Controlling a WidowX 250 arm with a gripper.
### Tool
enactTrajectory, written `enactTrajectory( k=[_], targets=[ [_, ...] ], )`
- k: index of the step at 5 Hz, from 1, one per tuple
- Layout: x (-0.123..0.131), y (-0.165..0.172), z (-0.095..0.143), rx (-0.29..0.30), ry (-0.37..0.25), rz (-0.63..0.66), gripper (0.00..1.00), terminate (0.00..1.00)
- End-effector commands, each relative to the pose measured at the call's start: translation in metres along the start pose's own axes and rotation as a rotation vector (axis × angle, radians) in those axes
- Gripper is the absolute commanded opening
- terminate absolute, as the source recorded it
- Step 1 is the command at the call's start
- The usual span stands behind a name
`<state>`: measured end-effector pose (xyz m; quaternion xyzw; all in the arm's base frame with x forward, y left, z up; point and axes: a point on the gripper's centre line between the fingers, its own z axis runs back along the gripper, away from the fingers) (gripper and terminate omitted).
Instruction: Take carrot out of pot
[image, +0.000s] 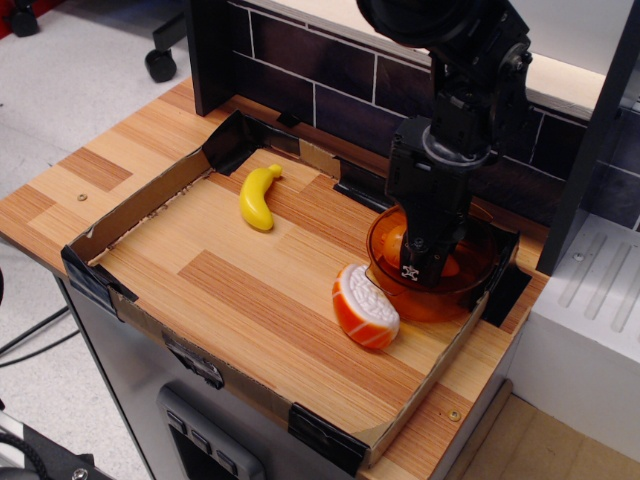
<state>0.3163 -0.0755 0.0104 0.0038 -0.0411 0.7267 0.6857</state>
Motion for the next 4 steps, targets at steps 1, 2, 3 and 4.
enactTrajectory(
  k=[1,2,3,4],
  targets=[
    [0.006,-0.025,0.033,-0.103,0.037,0.005,0.00,0.00],
    [0.010,-0.026,0.056,-0.145,0.061,0.016,0.00,0.00],
    [0.016,-0.022,0.077,-0.168,0.100,0.023,0.00,0.00],
    [0.027,0.001,0.080,-0.110,0.137,-0.023,0.00,0.00]
  ],
)
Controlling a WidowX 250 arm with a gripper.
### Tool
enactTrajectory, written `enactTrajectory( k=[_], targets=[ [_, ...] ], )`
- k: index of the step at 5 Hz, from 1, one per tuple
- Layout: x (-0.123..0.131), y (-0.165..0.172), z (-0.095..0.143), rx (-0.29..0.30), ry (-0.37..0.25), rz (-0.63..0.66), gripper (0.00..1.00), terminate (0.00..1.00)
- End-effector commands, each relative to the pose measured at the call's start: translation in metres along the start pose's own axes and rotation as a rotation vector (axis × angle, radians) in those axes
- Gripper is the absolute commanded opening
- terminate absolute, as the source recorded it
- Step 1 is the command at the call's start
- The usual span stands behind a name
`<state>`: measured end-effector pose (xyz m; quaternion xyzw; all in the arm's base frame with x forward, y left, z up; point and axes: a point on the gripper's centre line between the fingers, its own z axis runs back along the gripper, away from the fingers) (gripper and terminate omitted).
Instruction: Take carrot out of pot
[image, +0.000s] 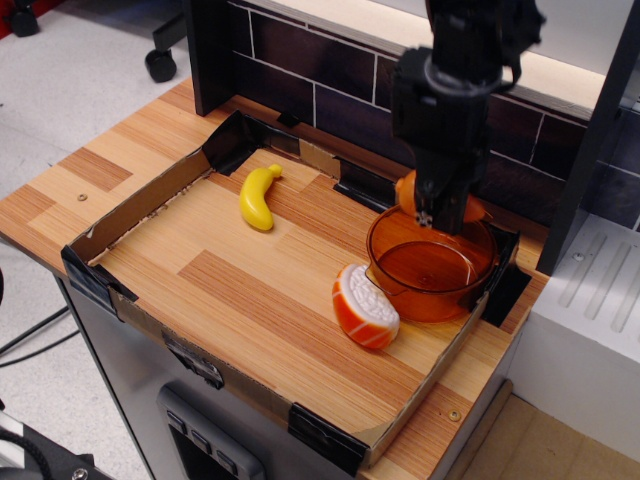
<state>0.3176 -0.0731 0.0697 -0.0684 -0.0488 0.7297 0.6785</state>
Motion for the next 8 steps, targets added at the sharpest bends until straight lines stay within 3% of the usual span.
enactTrajectory(
  k=[1,2,3,5,7,8],
  targets=[
    [0.030,0.036,0.036,-0.007,0.060,-0.121,0.00,0.00],
    [0.042,0.065,0.034,0.007,0.056,-0.180,0.00,0.00],
    [0.046,0.080,0.017,0.031,0.025,-0.236,0.00,0.00],
    [0.044,0.097,-0.021,0.074,-0.050,-0.298,0.00,0.00],
    [0.043,0.105,-0.033,0.101,-0.085,-0.317,0.00,0.00],
    [0.043,0.104,-0.028,0.098,-0.085,-0.322,1.00,0.00]
  ],
)
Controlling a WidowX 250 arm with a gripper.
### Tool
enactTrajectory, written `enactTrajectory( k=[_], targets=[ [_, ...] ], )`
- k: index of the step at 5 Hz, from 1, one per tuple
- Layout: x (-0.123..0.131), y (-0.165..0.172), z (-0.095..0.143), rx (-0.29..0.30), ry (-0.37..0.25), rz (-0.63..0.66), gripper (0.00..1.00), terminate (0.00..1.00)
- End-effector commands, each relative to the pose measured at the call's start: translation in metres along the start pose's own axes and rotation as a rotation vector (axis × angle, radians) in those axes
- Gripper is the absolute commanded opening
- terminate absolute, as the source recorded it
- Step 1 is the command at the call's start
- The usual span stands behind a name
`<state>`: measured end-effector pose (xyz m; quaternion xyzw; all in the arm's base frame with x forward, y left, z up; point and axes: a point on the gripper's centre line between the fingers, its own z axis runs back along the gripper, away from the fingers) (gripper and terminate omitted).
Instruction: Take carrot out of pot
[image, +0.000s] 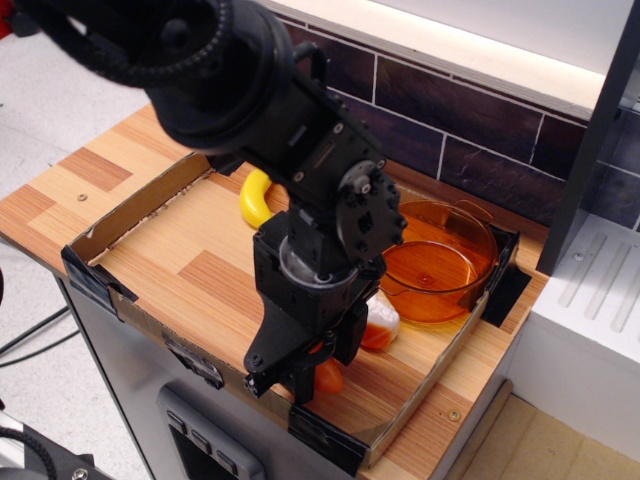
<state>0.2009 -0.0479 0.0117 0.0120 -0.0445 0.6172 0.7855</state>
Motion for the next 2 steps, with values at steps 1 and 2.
enactTrajectory(
  k=[1,2],
  targets=[
    [0.016,-0.015,0.018,-0.025,0.018,0.007,1.00,0.00],
    [0.023,-0.017,0.035,-0.058,0.036,0.033,1.00,0.00]
  ],
)
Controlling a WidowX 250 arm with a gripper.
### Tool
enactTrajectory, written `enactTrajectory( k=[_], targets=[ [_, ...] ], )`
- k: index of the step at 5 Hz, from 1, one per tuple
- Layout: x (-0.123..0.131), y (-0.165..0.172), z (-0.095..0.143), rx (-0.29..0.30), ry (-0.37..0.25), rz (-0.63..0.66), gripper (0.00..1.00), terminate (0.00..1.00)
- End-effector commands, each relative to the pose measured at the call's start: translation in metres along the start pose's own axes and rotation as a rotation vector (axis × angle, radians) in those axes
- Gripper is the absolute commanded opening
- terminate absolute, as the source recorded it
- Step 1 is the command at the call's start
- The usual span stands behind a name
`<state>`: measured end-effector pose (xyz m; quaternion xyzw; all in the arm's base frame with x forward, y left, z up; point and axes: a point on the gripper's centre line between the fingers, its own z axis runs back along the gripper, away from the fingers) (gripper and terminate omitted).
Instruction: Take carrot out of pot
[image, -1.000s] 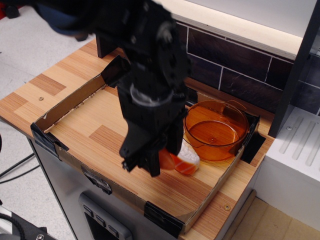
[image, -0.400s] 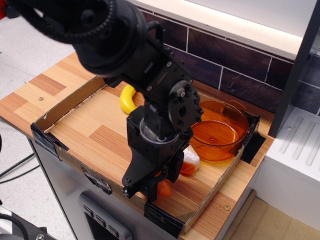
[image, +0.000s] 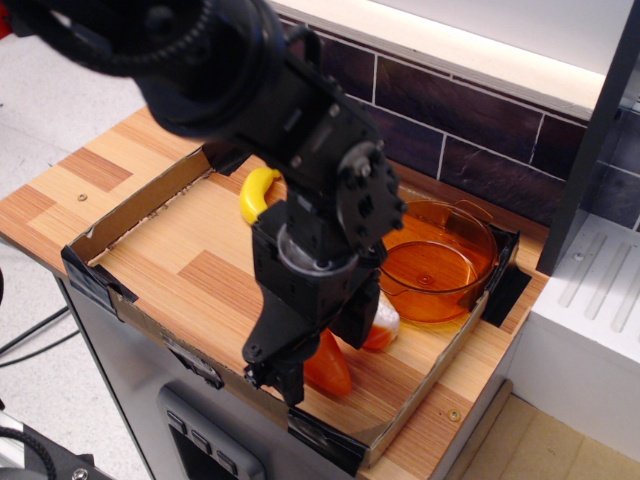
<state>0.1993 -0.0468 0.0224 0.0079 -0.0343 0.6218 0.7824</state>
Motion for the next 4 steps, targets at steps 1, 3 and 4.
enactTrajectory(
  k=[1,3,4],
  targets=[
    [0.029,-0.024,0.060,-0.103,0.052,0.059,1.00,0.00],
    [0.049,-0.036,0.099,-0.109,0.029,0.149,1.00,0.00],
    [0.049,-0.036,0.099,-0.109,0.029,0.149,1.00,1.00]
  ],
)
